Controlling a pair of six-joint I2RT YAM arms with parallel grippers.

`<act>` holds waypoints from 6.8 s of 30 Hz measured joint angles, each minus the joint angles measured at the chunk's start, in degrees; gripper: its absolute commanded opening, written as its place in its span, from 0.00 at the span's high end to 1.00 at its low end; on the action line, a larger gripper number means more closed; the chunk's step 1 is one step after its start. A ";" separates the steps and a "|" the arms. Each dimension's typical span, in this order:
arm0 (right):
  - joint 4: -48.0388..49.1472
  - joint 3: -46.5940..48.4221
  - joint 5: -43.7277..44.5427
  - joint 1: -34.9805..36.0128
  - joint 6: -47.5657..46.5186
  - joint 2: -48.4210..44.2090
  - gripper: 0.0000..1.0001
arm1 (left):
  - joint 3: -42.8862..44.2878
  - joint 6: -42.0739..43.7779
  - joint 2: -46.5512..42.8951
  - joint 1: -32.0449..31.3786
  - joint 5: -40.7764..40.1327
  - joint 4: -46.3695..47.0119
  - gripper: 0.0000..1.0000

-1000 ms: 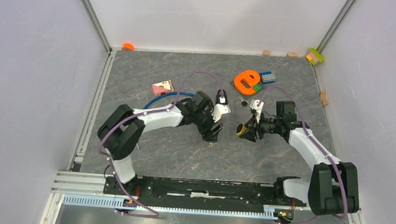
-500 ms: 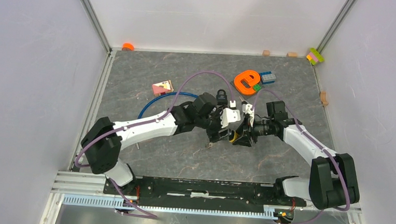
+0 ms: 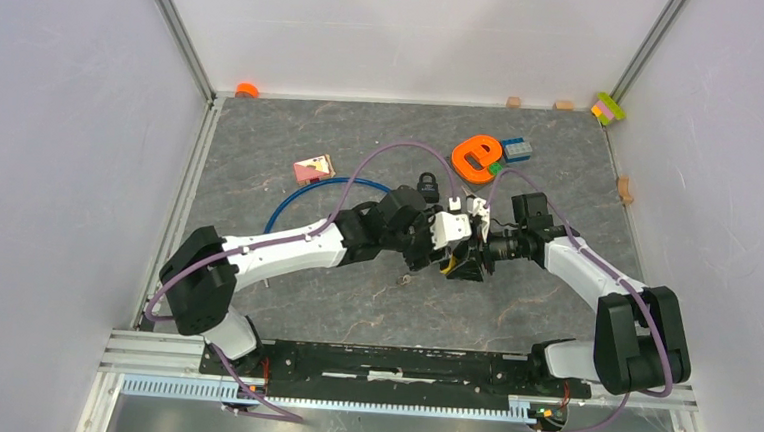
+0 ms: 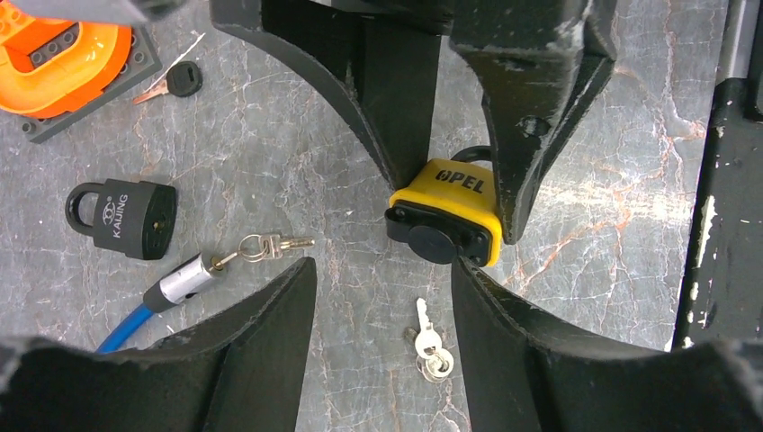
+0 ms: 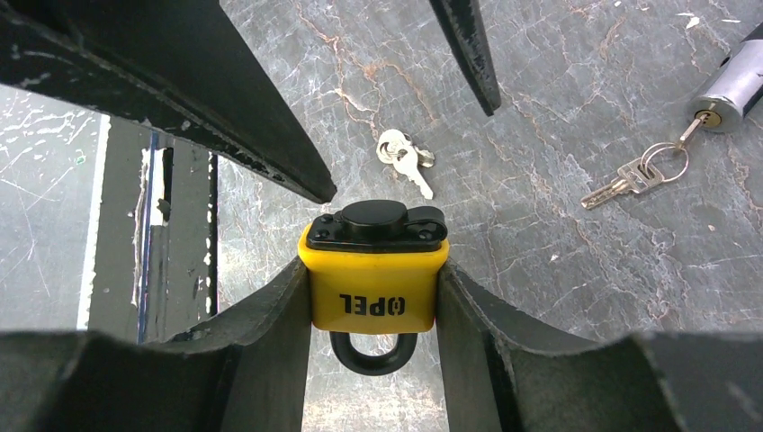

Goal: Unlock with the key

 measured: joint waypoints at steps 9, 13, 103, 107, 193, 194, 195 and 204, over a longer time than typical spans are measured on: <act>0.61 0.00 -0.04 0.00 1.01 0.00 1.00 | 0.00 0.00 0.00 -1.22 0.09 0.00 0.39; 0.74 0.00 -0.02 0.00 1.42 0.00 1.00 | 0.00 0.00 0.00 -1.73 0.07 0.00 0.42; 4.28 -0.02 3.89 -0.72 5.25 2.99 1.00 | -3.41 -4.70 3.80 -4.02 -6.95 8.41 0.83; 4.66 -0.02 4.72 -0.87 5.62 3.06 1.00 | -3.78 -5.09 4.37 -5.27 -10.78 9.81 0.87; 6.99 -1.86 -0.35 -1.64 8.07 5.20 1.00 | -8.44 -10.05 2.60 2.19 7.13 14.47 0.62; 6.99 -1.86 -0.26 -1.64 8.07 5.20 1.00 | -8.44 -10.05 2.60 2.19 7.10 14.51 0.62; 6.97 -1.86 -0.22 -1.62 8.02 5.20 1.00 | -8.44 -10.05 2.60 2.19 7.10 14.58 0.62; 6.97 -1.86 0.37 -1.60 7.91 5.20 1.00 | -8.44 -10.10 2.60 2.27 7.15 14.95 0.62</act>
